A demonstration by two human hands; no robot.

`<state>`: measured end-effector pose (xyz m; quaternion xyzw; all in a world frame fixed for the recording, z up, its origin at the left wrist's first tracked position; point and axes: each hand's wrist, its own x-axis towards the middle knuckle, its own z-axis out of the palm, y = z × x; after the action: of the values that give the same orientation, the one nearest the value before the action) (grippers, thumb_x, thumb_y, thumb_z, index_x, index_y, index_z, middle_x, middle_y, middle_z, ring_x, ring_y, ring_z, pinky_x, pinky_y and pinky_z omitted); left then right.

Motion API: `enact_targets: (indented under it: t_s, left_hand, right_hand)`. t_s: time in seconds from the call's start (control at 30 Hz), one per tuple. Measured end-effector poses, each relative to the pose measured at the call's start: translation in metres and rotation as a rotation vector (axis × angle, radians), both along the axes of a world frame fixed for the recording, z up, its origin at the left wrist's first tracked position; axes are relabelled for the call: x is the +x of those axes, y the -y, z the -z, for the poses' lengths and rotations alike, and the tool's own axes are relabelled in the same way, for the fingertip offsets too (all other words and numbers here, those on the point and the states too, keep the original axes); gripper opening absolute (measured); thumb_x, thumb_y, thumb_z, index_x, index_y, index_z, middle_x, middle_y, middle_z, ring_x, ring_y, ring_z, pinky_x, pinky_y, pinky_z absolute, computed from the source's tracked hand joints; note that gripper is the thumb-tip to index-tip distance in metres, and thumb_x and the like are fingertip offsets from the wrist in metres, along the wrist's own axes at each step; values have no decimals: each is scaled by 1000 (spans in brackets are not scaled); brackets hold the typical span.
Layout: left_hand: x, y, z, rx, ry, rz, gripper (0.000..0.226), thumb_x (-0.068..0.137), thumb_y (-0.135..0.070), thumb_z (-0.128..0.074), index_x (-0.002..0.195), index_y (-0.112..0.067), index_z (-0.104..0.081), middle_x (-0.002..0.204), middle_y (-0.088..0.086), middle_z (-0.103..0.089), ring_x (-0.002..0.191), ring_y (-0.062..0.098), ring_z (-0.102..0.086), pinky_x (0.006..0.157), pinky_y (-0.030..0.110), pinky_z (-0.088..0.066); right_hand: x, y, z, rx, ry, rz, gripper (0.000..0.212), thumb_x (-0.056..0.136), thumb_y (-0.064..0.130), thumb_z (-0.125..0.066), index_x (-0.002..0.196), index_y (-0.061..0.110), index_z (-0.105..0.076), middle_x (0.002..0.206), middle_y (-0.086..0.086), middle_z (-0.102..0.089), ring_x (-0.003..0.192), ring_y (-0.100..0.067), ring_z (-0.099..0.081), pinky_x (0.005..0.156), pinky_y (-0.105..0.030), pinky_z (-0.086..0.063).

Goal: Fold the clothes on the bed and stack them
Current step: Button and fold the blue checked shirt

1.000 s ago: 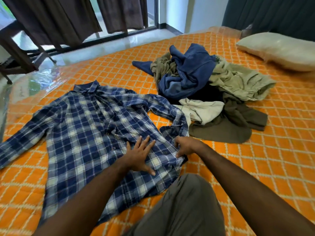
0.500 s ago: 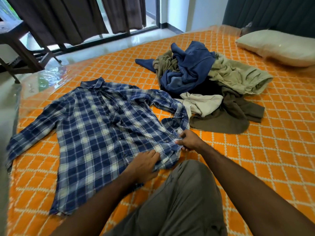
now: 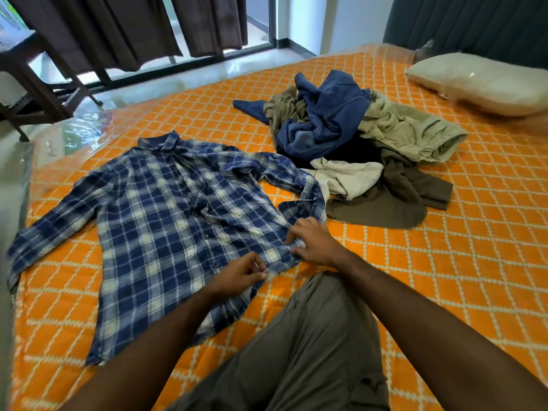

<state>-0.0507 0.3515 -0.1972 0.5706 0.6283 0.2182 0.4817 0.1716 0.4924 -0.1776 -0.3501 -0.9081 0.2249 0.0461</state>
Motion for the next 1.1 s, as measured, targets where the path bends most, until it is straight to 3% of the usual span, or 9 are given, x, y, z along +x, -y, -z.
enact_targets:
  t_s: [0.13, 0.27, 0.4, 0.53, 0.63, 0.77, 0.87, 1.0, 1.1]
  left_hand:
    - [5, 4, -6, 37, -131, 157, 39, 77, -42, -83, 103, -26, -58, 83, 2, -68, 74, 12, -65, 67, 34, -54]
    - [4, 4, -7, 51, -169, 172, 30, 84, -29, -80, 104, -25, -58, 86, -1, -66, 78, 15, -63, 72, 40, -55]
    - [-7, 3, -7, 46, -101, 130, 15, 94, -18, -67, 105, -23, -59, 88, -2, -67, 76, 9, -65, 73, 36, -56]
    - [-12, 4, -8, 124, -104, 42, 22, 96, -5, -59, 108, -22, -52, 99, -4, -58, 84, 9, -62, 74, 30, -57]
    - [-9, 4, -7, 203, -272, 86, 36, 91, 3, -54, 99, -31, -49, 106, -7, -50, 94, 9, -53, 76, 28, -51]
    - [-2, 4, -3, 203, -410, 200, 12, 92, -20, -60, 90, -27, -50, 98, -5, -43, 87, 11, -47, 75, 30, -46]
    - [0, 7, 0, 230, -567, 261, 31, 81, -42, -66, 96, -24, -46, 98, -3, -42, 83, 16, -46, 70, 30, -49]
    - [-2, 11, -3, 231, -839, 348, 41, 78, -41, -69, 105, -21, -46, 101, -2, -44, 86, 17, -46, 70, 31, -47]
    - [-6, 12, -10, 180, -829, 324, 34, 80, -34, -67, 104, -22, -47, 98, -1, -51, 84, 17, -51, 68, 31, -44]
  right_hand:
    - [-9, 4, -9, -232, 119, -204, 39, 74, 20, -86, 96, 29, -55, 96, 4, -57, 86, -16, -54, 71, -36, -48]
    - [-12, 1, -4, -159, 342, -294, 51, 72, 10, -82, 116, 20, -58, 115, -4, -54, 97, -18, -48, 82, -40, -50]
    - [-10, -3, -1, -242, 305, -195, 37, 84, -5, -62, 115, 16, -62, 115, -6, -63, 97, -25, -58, 82, -42, -53]
    - [-7, -9, -3, -293, 206, -37, 17, 99, 10, -56, 114, 15, -62, 105, -5, -66, 92, -23, -62, 79, -38, -51]
    - [-7, -9, -3, -315, 198, -39, 8, 101, 16, -57, 108, 14, -60, 101, -2, -60, 92, -22, -58, 75, -34, -46]
    - [-10, -2, -6, -375, 224, -115, 10, 96, 24, -67, 91, 18, -61, 93, -2, -65, 84, -19, -59, 75, -36, -48]
    - [-12, -1, -10, -405, 269, -139, 15, 92, 25, -73, 85, 21, -61, 84, 4, -63, 80, -15, -59, 77, -37, -50]
    - [-14, -1, -13, -419, 314, -124, 14, 90, 14, -75, 93, 22, -63, 95, 3, -64, 88, -15, -60, 80, -34, -52]
    - [-14, 1, -17, -410, 330, -91, 18, 89, 2, -69, 101, 16, -67, 101, -1, -64, 92, -18, -60, 81, -35, -52]
